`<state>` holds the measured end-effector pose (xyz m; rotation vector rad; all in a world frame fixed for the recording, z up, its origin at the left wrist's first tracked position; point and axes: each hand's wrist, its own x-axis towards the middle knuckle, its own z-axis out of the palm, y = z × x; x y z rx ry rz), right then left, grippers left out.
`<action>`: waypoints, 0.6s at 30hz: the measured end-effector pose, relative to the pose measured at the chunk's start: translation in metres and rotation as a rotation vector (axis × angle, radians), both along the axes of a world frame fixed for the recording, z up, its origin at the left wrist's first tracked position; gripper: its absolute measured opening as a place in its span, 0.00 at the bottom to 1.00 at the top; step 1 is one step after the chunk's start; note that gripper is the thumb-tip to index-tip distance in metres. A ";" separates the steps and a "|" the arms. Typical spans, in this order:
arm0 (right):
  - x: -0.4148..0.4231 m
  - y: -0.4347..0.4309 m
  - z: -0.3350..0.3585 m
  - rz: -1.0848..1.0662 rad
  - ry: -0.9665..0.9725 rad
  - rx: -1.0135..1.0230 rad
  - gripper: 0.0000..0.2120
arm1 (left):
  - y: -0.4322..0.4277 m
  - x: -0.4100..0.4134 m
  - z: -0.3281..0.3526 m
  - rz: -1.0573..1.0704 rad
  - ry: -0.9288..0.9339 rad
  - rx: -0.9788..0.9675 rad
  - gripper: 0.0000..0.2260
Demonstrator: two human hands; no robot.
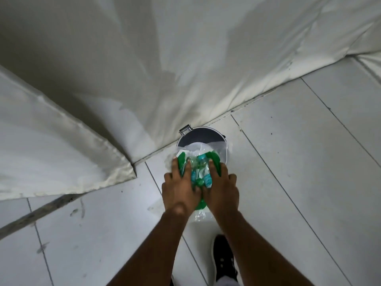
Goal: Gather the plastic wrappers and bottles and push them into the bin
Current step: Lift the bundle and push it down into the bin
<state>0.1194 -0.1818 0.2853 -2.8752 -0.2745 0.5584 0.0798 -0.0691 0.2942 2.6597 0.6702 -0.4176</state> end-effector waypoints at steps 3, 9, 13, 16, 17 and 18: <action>0.041 0.009 -0.012 -0.011 0.000 -0.027 0.42 | 0.010 0.050 -0.010 -0.047 0.035 0.002 0.40; 0.092 0.003 -0.081 -0.024 0.048 -0.077 0.40 | 0.012 0.114 -0.072 -0.197 0.140 0.011 0.41; 0.104 0.012 -0.111 0.046 0.096 -0.080 0.36 | 0.024 0.125 -0.109 -0.241 0.202 0.015 0.39; 0.115 0.017 -0.125 0.119 0.131 -0.129 0.34 | 0.028 0.130 -0.128 -0.243 0.262 -0.001 0.38; 0.120 0.019 -0.129 0.140 0.130 -0.143 0.33 | 0.028 0.133 -0.134 -0.245 0.270 -0.001 0.37; 0.125 0.021 -0.132 0.155 0.129 -0.159 0.31 | 0.027 0.137 -0.139 -0.244 0.271 -0.005 0.36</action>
